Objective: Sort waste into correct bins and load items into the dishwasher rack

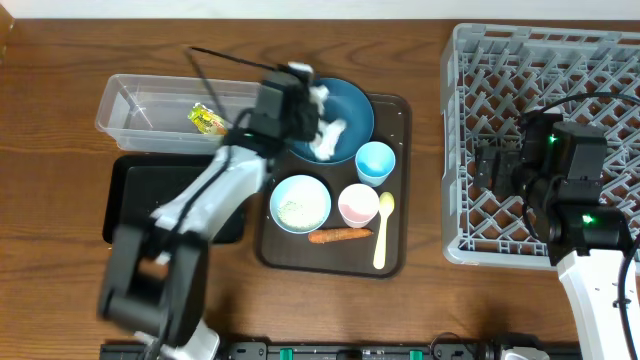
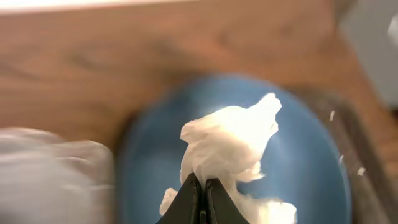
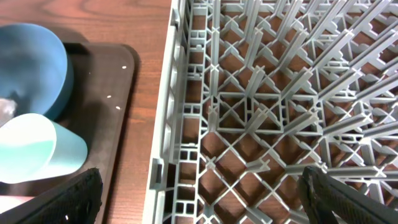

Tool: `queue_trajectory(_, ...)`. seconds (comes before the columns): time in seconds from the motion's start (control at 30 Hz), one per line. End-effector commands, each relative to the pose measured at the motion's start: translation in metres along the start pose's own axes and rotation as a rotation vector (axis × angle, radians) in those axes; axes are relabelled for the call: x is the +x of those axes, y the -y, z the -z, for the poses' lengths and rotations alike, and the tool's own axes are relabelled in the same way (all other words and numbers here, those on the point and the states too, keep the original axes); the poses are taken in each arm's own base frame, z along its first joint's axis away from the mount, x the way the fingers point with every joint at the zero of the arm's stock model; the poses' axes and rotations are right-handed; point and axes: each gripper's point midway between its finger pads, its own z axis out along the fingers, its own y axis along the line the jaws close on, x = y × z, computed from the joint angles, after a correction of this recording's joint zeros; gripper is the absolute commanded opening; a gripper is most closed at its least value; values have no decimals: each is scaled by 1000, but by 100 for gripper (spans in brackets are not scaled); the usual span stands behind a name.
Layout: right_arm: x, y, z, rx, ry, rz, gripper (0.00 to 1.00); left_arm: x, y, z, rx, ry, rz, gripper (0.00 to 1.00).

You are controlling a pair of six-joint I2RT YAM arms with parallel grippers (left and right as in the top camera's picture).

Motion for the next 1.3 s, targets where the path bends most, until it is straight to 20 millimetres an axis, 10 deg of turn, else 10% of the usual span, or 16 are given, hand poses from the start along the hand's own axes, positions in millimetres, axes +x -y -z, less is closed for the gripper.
queue_trajectory(0.0,-9,-7,6,-20,25,5,99,-26,-28,30,-81,63,27,6)
queue_trajectory(0.43,-9,-7,6,-20,26,3,99,-19,-139,71,-314,27,172,7)
queue_trajectory(0.63,-9,-7,6,-20,26,2,99,-5,-147,60,-327,-18,183,33)
queue_trajectory(1.27,-9,-7,6,-20,26,2,99,24,-17,34,98,-155,42,47)
